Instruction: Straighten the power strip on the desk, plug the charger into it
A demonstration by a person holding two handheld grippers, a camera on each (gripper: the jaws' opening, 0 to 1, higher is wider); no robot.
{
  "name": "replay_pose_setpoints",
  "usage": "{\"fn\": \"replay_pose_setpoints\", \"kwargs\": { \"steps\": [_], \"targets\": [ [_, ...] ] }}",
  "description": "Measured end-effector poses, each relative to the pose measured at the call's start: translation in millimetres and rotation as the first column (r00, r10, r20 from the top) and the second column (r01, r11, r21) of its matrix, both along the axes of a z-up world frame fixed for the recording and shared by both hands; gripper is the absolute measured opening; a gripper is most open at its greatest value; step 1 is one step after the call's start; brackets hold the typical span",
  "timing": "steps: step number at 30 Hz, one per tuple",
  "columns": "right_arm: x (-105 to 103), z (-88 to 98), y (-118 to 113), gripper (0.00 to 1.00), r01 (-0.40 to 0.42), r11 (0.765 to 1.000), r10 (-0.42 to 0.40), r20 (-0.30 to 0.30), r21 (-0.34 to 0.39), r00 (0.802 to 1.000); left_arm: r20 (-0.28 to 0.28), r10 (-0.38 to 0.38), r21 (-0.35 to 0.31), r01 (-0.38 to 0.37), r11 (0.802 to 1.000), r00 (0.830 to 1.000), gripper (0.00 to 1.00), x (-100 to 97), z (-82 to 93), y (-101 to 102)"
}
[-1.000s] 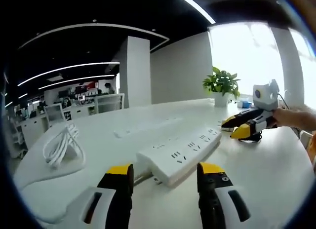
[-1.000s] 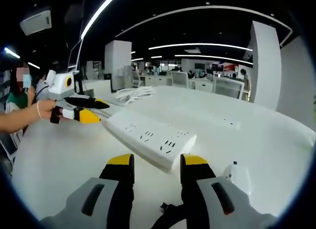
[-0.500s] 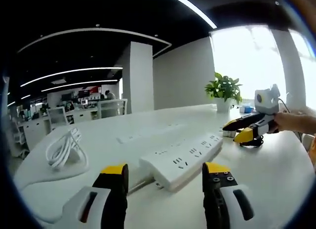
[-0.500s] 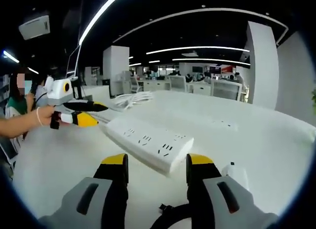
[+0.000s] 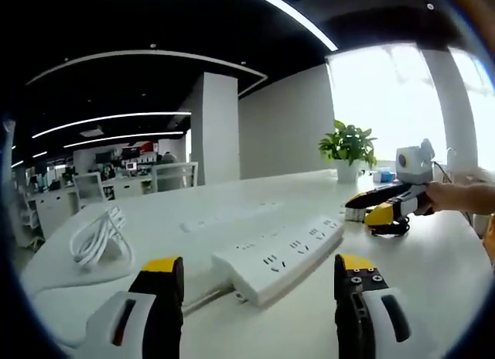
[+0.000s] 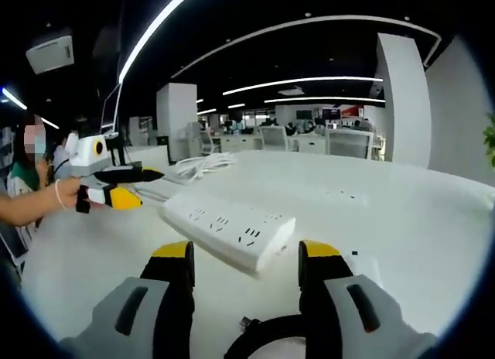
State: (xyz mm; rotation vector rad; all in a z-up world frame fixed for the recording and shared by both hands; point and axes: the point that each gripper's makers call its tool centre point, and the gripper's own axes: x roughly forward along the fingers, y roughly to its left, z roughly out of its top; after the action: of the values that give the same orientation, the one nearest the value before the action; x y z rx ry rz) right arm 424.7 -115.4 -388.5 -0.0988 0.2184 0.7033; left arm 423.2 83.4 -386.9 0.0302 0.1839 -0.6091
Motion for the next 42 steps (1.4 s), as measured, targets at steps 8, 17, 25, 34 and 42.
{"fn": "replay_pose_setpoints", "kwargs": {
  "steps": [8, 17, 25, 34, 42],
  "targets": [
    [1, 5.6, -1, 0.65, 0.001, 1.000, -0.001, 0.047, 0.003, 0.999, 0.010, 0.005, -0.022, -0.005, 1.000, 1.000, 0.92, -1.8, 1.5, 0],
    [-2, 6.0, 4, 0.73, -0.011, 0.999, 0.010, 0.047, 0.030, 0.999, 0.017, 0.008, -0.029, -0.007, 1.000, 1.000, 0.97, -4.5, 3.4, 0],
    [-4, 11.3, 4, 0.84, -0.018, 0.999, 0.016, 0.080, 0.029, 0.997, 0.036, 0.003, -0.016, -0.003, 1.000, 0.999, 0.99, -8.3, 6.4, -3],
    [-9, 16.7, 5, 0.96, -0.028, 0.998, 0.023, 0.090, 0.050, 0.996, 0.055, -0.002, -0.017, 0.002, 1.000, 0.998, 0.99, -14.3, 13.8, -3],
    [-16, 21.2, 4, 0.98, -0.043, 0.998, 0.038, 0.101, 0.052, 0.994, 0.062, -0.008, -0.010, 0.009, 1.000, 0.998, 0.99, -23.6, 18.9, -3]
  ]
}}
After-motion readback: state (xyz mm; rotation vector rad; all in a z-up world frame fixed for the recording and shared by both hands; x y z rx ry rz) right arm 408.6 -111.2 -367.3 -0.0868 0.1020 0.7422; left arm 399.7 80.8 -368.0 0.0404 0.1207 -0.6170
